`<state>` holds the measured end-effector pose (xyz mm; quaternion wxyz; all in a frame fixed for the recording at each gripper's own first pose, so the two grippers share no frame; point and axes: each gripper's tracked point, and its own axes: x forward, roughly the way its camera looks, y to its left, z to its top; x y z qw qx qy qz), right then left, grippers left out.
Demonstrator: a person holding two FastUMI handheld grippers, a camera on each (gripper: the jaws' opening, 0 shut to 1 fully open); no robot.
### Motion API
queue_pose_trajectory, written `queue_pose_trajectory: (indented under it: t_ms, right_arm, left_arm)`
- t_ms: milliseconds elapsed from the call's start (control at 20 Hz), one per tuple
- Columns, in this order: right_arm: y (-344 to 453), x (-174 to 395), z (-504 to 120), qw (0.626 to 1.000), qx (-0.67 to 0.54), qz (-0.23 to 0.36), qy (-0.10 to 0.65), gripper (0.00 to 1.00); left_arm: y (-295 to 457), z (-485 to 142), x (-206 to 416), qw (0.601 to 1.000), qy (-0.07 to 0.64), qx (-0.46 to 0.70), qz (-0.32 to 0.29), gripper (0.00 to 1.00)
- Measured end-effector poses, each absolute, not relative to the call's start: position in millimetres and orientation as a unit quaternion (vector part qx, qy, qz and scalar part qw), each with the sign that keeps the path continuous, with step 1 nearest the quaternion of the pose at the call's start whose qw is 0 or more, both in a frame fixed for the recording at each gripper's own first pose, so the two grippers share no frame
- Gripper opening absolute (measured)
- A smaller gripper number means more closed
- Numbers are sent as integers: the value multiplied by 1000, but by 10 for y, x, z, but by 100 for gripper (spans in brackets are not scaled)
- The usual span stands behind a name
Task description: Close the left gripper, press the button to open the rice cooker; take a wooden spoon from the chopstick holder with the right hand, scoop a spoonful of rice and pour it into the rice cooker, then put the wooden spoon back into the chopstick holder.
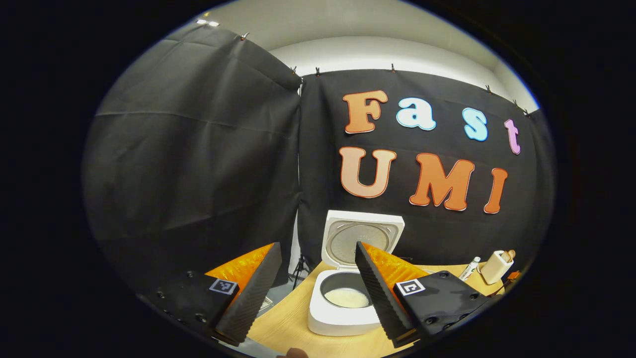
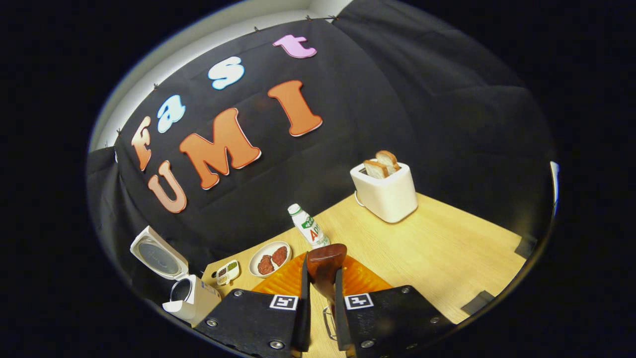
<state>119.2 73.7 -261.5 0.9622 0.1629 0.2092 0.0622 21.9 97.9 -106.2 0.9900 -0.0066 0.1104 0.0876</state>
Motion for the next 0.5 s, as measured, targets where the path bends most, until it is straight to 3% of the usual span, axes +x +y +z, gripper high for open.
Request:
queue_pose_trajectory:
  t_ms: [500]
  right_arm:
    - [1984, 1029, -1978, 961, 133, 172, 170, 20]
  left_arm:
    - [1075, -1058, 166, 990, 106, -4, 89, 100]
